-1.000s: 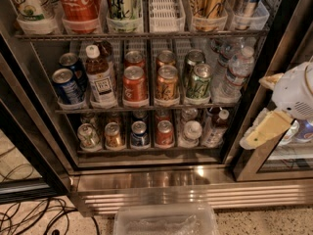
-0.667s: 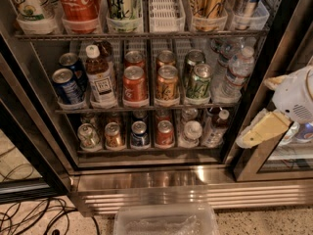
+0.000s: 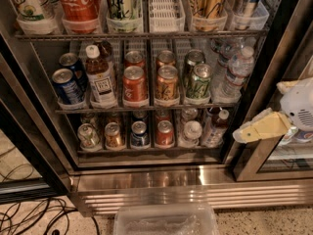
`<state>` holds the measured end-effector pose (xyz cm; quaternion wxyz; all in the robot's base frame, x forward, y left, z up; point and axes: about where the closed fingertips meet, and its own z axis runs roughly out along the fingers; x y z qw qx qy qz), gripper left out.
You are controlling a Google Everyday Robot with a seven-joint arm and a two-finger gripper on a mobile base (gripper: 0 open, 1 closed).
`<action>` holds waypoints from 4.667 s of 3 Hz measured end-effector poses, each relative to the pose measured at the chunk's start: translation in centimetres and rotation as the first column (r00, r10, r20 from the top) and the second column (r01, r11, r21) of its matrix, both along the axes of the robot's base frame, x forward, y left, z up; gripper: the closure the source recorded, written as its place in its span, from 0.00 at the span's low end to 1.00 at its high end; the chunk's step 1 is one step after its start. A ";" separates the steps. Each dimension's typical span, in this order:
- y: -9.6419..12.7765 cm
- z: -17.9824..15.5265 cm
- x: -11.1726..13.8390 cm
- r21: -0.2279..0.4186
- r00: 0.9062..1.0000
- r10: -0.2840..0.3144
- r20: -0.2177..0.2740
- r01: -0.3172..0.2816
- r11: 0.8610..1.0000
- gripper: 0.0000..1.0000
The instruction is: Pick water bottle from middle shelf of fridge
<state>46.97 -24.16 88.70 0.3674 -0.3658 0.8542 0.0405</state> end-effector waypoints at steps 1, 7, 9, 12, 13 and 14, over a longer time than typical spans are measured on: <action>0.0 0.1 -0.2 0.072 0.998 -0.050 0.025 0.049 0.996 0.00; 2.0 0.6 -0.1 0.169 0.968 -0.001 0.249 -0.042 0.985 0.64; 1.1 0.4 1.3 0.186 0.910 -0.093 0.405 0.017 0.982 0.44; 1.2 0.3 1.9 0.202 0.896 -0.144 0.420 0.063 0.977 0.01; 1.2 1.0 2.1 0.223 0.870 -0.182 0.458 0.086 0.971 0.12; -1.4 1.0 2.2 0.248 0.806 -0.291 0.516 0.184 0.951 0.19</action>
Offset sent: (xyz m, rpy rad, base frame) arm -0.0076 0.0161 0.0020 0.1717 -0.0588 -0.0535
